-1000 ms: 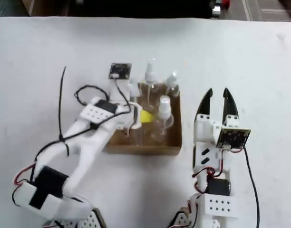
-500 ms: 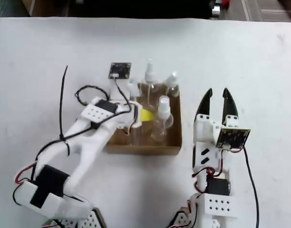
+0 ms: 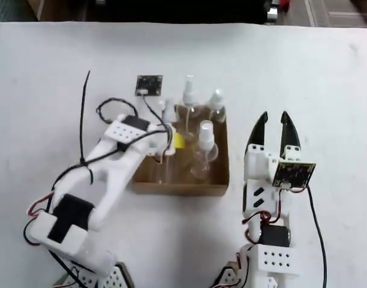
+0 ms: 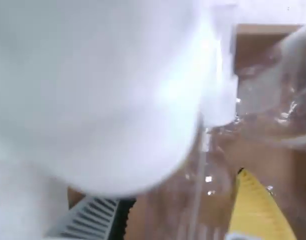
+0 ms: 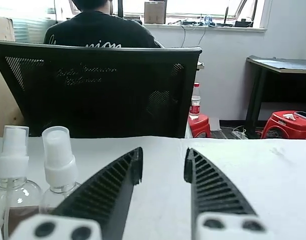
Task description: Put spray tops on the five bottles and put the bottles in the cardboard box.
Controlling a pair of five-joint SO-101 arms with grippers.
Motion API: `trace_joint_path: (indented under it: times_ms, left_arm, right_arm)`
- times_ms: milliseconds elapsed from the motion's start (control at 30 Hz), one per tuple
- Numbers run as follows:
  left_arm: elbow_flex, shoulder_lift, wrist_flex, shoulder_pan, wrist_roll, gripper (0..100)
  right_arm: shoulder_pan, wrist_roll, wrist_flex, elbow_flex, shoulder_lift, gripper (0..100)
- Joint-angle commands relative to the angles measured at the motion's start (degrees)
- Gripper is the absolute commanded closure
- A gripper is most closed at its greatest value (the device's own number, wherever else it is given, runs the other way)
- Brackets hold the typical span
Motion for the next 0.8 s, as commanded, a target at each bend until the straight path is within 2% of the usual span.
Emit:
trace_joint_path:
  times_ms: [0,167,333,500,767]
  left_arm:
    - [-2.4,0.8,2.2,-0.4,0.2,72]
    - [-2.1,0.8,2.4,-0.3,0.2,72]
    - [-2.5,0.5,2.5,-0.3,-1.9,84]
    - [1.2,-6.3,2.5,3.8,-5.5,90]
    - [14.3,-23.2,-7.2,2.0,-5.5,90]
  right_arm:
    - [-0.3,0.9,-1.3,0.6,0.3,87.6]
    - [-0.3,0.9,-1.3,0.6,0.3,87.6]
    - [-0.3,0.9,-1.3,0.6,0.3,87.6]
    - [-0.3,0.9,-1.3,0.6,0.3,87.6]
    - [-0.3,0.9,-1.3,0.6,0.3,87.6]
